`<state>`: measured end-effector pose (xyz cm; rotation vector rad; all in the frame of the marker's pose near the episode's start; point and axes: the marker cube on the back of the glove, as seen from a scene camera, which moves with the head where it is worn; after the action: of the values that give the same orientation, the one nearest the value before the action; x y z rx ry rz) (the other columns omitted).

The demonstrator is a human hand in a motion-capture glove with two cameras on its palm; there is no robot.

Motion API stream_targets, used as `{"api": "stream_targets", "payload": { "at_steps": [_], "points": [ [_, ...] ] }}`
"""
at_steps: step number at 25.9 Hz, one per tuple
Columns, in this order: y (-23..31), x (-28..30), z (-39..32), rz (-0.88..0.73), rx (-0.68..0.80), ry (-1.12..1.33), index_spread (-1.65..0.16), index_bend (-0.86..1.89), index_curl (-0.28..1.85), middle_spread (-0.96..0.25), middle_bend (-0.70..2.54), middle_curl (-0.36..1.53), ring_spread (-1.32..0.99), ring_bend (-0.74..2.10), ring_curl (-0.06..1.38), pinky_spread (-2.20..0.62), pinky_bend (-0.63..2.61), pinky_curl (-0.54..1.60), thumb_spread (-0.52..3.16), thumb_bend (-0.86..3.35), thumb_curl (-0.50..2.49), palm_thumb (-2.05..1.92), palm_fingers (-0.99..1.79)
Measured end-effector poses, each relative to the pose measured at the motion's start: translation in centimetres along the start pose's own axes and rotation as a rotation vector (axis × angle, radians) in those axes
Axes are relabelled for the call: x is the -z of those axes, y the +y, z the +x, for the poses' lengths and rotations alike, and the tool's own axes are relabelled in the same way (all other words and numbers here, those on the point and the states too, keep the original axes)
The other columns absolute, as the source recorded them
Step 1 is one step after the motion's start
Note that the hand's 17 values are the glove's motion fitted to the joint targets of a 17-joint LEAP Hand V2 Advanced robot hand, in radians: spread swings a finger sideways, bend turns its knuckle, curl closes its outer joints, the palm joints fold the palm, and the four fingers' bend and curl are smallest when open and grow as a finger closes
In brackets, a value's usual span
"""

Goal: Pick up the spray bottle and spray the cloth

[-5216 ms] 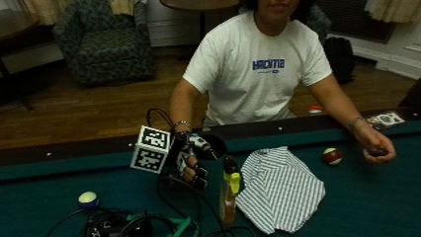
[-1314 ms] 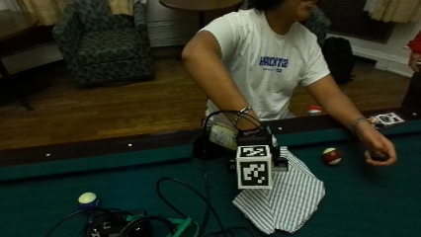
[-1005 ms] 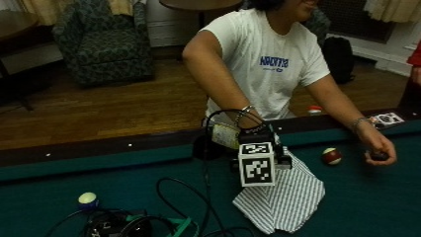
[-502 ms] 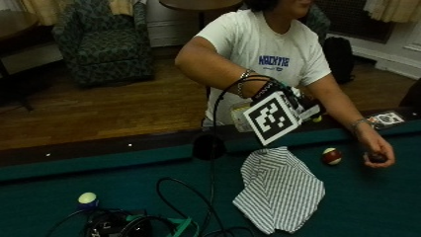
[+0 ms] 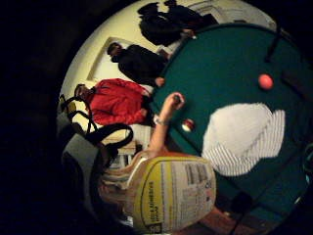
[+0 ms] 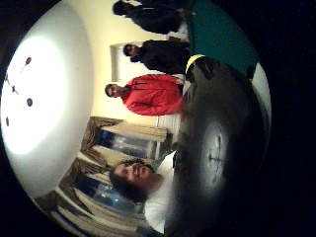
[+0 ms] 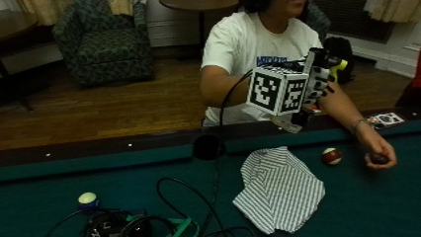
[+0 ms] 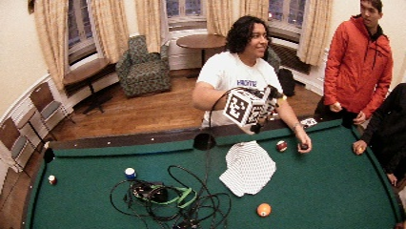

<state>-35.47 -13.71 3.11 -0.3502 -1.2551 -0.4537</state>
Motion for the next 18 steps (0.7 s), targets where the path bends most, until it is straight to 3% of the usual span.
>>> {"api": "stream_targets", "payload": {
  "at_steps": [8,18],
  "points": [
    [-3.5,-5.6,2.4,0.126,0.206,-0.07,-0.26,0.45,0.62,-0.19,0.72,0.6,-0.22,0.76,0.52,-0.33,0.52,0.44,0.33,-0.03,0.84,0.95,1.38],
    [-7.9,-15.0,13.0,0.18,0.187,-0.068,-0.25,0.46,0.62,-0.19,0.72,0.6,-0.22,0.76,0.52,-0.33,0.52,0.44,0.32,-0.03,0.84,0.95,1.38]
  ]
}}
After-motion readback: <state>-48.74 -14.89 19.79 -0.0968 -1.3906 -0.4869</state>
